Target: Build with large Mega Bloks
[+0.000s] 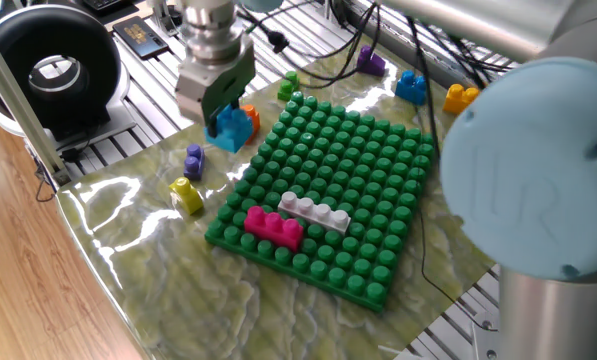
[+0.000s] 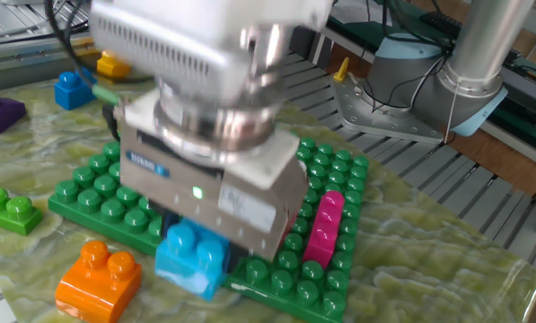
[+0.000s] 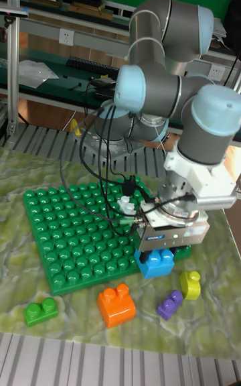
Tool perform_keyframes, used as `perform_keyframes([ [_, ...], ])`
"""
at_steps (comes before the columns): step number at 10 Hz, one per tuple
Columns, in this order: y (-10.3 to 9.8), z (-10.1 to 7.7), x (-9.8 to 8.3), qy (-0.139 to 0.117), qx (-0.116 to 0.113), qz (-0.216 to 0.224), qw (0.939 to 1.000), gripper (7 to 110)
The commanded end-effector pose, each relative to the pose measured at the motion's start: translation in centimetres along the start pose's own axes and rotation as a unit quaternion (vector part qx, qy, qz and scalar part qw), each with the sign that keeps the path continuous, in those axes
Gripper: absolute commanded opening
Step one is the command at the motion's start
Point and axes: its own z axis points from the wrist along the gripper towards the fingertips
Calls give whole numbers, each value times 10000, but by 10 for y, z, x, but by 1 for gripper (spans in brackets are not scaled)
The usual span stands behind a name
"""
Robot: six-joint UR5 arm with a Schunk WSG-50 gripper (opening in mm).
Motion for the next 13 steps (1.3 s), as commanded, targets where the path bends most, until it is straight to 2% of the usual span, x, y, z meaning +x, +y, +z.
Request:
perform_keyframes([
  [1,-16,-22,14,-113,-64,-180,9998,7],
  [5,-23,-15,45,-156,-48,-210,9996,7],
  [8,-15,2,65,-160,-14,-149,9998,7],
  [10,-22,7,89,-21,253,-139,9996,7],
  [12,-30,-1,112,177,409,-297,9986,7],
  [13,-32,-3,122,230,396,-440,9980,7],
])
